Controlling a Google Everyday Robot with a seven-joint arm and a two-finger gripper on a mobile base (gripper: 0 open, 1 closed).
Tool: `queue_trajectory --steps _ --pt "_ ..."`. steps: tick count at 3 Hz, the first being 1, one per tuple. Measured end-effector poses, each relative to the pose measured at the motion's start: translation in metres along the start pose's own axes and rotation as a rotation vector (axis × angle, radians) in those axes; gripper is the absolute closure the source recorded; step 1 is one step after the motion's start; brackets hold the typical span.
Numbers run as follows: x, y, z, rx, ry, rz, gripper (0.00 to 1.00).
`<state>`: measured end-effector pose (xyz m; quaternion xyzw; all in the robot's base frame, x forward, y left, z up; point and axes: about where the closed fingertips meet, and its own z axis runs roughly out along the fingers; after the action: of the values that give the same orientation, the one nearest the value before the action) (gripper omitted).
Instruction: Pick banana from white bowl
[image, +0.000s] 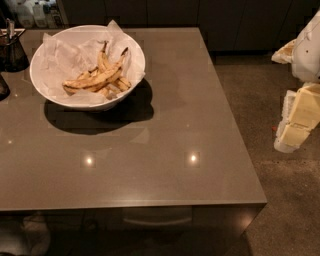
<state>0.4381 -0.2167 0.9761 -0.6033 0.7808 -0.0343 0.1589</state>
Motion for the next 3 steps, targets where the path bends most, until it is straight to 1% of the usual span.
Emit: queue_trajectory --steps 1,2,3 --pt "0.000 0.000 0.000 0.000 0.000 0.000 0.00" --pt "-0.005 -0.007 0.000 -0.004 0.004 0.037 0.00" --pt "-0.028 -0.022 0.007 -0.037 0.016 0.024 0.00"
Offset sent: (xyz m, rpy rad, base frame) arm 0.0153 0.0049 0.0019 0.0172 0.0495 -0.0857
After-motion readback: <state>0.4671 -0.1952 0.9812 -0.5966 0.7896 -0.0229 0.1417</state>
